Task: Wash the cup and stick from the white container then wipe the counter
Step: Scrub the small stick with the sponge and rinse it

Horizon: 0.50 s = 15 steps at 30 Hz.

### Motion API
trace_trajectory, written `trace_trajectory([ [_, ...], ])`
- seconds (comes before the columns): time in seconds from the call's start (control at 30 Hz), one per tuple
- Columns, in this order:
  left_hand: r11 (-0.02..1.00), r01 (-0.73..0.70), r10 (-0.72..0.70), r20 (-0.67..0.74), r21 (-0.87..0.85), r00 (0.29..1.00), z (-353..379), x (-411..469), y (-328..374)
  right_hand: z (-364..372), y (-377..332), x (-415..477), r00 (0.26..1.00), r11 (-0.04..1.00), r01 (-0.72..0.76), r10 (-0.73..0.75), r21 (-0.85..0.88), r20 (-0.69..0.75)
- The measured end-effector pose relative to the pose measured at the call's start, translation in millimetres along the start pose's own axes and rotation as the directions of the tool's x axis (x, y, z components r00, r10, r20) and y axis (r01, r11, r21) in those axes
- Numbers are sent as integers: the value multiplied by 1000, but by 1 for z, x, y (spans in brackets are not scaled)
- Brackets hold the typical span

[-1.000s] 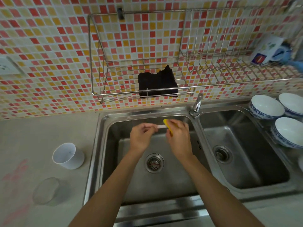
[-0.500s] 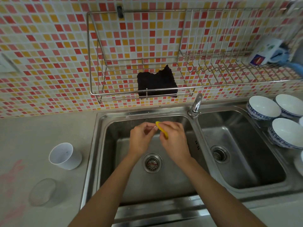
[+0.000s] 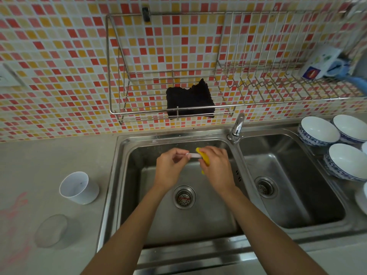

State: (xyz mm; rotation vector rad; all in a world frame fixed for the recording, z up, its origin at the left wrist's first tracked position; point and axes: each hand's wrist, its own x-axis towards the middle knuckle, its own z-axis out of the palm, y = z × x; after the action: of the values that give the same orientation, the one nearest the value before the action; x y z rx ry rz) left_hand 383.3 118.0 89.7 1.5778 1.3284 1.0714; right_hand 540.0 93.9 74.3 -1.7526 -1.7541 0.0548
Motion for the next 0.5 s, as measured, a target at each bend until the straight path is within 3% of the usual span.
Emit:
trace_trajectory([
  [0.17, 1000, -2, 4, 71, -24, 997, -2, -1, 1, -2, 12, 10, 988, 982, 156, -154, -103, 25],
  [0.33, 981, -137, 117, 145, 140, 982, -3, 4, 1, -10, 17, 14, 967, 957, 251, -240, -146, 88],
  [0.4, 992, -47, 35, 111, 114, 993, 1, 8, 5, -15, 21, 15, 981, 974, 192, -188, -121, 42],
  [0.5, 963, 222, -212, 75, -154, 974, 16, 8, 18, -18, 17, 5, 996, 1000, 0, -2, -25, -88],
])
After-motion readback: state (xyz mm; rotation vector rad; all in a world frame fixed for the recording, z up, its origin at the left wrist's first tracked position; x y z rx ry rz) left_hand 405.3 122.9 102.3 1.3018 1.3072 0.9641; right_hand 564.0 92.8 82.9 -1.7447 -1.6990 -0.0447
